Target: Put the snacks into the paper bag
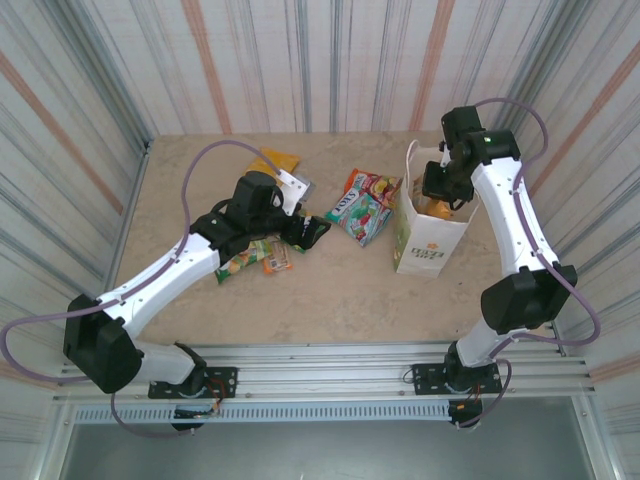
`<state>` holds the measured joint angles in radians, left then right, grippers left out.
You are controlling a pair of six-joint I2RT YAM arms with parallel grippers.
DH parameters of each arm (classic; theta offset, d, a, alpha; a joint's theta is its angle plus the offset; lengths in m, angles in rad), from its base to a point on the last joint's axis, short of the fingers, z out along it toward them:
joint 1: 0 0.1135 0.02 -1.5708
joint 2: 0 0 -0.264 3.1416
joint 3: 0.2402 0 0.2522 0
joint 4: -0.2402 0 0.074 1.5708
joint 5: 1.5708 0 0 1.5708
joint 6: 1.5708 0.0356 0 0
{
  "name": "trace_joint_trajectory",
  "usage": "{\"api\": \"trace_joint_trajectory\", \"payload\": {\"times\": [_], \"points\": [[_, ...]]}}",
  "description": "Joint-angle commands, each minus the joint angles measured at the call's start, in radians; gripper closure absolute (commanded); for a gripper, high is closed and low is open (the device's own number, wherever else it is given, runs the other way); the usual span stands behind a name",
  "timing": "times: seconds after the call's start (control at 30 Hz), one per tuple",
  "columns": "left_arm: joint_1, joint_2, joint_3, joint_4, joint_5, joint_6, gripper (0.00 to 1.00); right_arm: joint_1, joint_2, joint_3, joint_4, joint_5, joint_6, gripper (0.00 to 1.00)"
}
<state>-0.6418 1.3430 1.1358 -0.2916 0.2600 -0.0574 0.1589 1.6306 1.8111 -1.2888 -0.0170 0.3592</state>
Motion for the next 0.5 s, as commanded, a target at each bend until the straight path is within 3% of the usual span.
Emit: {"api": "trace_joint_trajectory", "payload": {"times": [0.0,0.2,0.47], "points": [[-0.004,-0.015,0.009,-0.025,-0.016,-0.008,0.02,0.008,0.012,0.017,-0.038,-0.021,0.015,0.84],[-0.004,-0.015,0.013,-0.032,-0.015,-0.010,0.02,0.007,0.006,0.030,-0.066,0.000,0.011,0.59],[-0.004,-0.015,0.017,-0.043,-0.015,-0.023,0.02,0.010,-0.039,0.039,-0.087,-0.017,-0.009,0.52]]}}
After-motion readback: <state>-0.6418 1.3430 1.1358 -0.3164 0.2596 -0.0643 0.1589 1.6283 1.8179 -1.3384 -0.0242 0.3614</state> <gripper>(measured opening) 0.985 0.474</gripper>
